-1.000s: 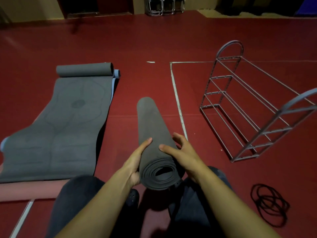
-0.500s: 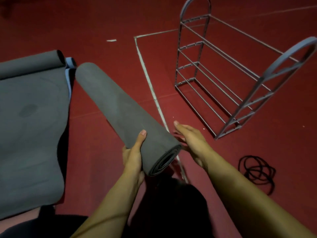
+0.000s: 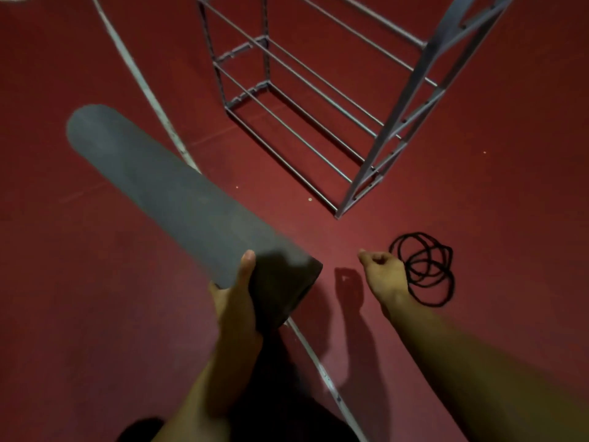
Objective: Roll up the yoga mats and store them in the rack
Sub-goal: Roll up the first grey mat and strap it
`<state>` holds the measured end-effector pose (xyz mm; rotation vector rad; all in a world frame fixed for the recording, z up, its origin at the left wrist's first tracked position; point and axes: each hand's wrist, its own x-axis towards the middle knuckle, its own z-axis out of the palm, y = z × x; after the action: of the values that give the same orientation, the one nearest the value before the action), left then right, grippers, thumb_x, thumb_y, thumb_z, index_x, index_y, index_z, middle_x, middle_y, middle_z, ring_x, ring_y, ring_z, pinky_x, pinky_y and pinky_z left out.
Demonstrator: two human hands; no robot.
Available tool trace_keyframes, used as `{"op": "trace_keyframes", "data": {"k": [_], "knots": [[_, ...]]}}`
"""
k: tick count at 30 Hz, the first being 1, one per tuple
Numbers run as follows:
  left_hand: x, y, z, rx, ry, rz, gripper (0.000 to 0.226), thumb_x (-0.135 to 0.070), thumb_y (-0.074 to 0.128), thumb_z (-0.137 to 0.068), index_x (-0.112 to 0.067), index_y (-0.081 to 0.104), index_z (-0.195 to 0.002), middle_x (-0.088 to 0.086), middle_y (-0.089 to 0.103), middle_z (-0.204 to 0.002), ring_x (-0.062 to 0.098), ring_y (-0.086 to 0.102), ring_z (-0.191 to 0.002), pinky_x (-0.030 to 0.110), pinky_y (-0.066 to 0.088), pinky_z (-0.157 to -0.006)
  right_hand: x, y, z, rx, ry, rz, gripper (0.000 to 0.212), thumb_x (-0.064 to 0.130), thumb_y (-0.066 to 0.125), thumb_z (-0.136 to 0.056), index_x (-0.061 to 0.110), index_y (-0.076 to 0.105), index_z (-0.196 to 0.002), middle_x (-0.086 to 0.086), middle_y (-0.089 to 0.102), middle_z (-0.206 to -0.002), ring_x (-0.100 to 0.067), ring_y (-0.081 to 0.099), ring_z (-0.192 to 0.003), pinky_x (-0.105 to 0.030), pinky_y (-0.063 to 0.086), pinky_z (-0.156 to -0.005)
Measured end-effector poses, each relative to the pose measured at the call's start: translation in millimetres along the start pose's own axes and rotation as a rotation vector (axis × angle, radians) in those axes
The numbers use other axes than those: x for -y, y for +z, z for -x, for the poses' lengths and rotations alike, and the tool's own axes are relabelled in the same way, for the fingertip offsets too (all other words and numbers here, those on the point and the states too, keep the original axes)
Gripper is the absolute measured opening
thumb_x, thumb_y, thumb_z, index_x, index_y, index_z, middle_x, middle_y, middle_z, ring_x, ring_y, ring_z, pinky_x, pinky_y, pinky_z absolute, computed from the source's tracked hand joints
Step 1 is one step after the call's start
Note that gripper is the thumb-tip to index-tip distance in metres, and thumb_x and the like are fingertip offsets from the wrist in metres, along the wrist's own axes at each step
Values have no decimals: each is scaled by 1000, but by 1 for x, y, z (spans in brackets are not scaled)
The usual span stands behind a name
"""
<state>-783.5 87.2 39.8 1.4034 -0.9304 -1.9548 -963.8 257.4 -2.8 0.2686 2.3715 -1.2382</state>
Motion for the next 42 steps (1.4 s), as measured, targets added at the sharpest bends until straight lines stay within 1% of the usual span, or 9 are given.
{"op": "trace_keyframes", "data": {"k": [8,12,14,17,24,29,33,38,42], "knots": [[65,42,-27,18,-147,-77,115,-68,97,-36,-16,66,-133,7,75,-121,30,74,-107,49,59,-95,-80,-20,-77,-118,151,222,40,19,75,-92,-5,65,-123,-20,71,-120,-32,65,-118,-33,46,-96],[79,54,-24,48,-255,-56,127,-69,98,-27,-18,61,-138,7,74,-122,32,75,-103,52,60,-91,-121,-45,-110,-113,227,319,42,17,79,-87,-4,67,-122,-23,72,-119,-35,67,-116,-38,50,-93],[83,54,-24,50,-274,-70,127,-66,99,-27,-18,60,-138,8,75,-121,31,76,-100,52,62,-87,-152,-52,-126,-70,281,374,43,27,81,-82,0,72,-114,-23,73,-112,-35,69,-109,-36,50,-82],[86,51,-24,29,-299,-71,118,-58,95,-36,-19,57,-140,8,74,-122,30,77,-97,51,63,-85,-188,-53,-138,-85,285,505,60,52,75,-71,7,72,-112,-21,71,-116,-35,67,-111,-40,53,-92],[87,50,-23,19,-300,-95,124,-61,97,-34,-19,56,-143,8,73,-125,29,76,-99,50,62,-87,-172,-30,-113,-16,244,527,28,29,76,-91,5,76,-106,-20,74,-111,-37,69,-109,-41,52,-90],[77,48,-21,33,-296,-95,115,-57,93,-41,-16,57,-142,8,73,-124,28,76,-98,44,64,-83,-143,3,-83,-79,167,223,31,30,71,-96,-1,69,-92,-15,71,-87,-31,67,-87,-36,47,-78],[65,48,-20,60,-317,-92,110,-54,86,-46,-16,53,-144,8,73,-119,29,77,-87,36,65,-66,-92,33,-47,56,13,-127,16,26,64,-102,12,69,-95,-5,69,-82,-19,61,-72,-36,53,-69],[41,39,-16,113,-334,-101,124,-73,95,-31,-16,62,-137,11,77,-113,38,76,-97,55,60,-89,-7,46,-3,372,-2,-548,17,20,60,-102,8,72,-107,-4,73,-82,-15,66,-73,-28,54,-67],[4,20,-15,209,-413,-22,106,-66,98,-40,-16,69,-129,15,73,-124,41,71,-109,55,55,-98,25,44,33,485,-109,-636,22,32,64,-99,13,75,-101,-8,66,-80,-19,61,-75,-33,50,-71]]}}
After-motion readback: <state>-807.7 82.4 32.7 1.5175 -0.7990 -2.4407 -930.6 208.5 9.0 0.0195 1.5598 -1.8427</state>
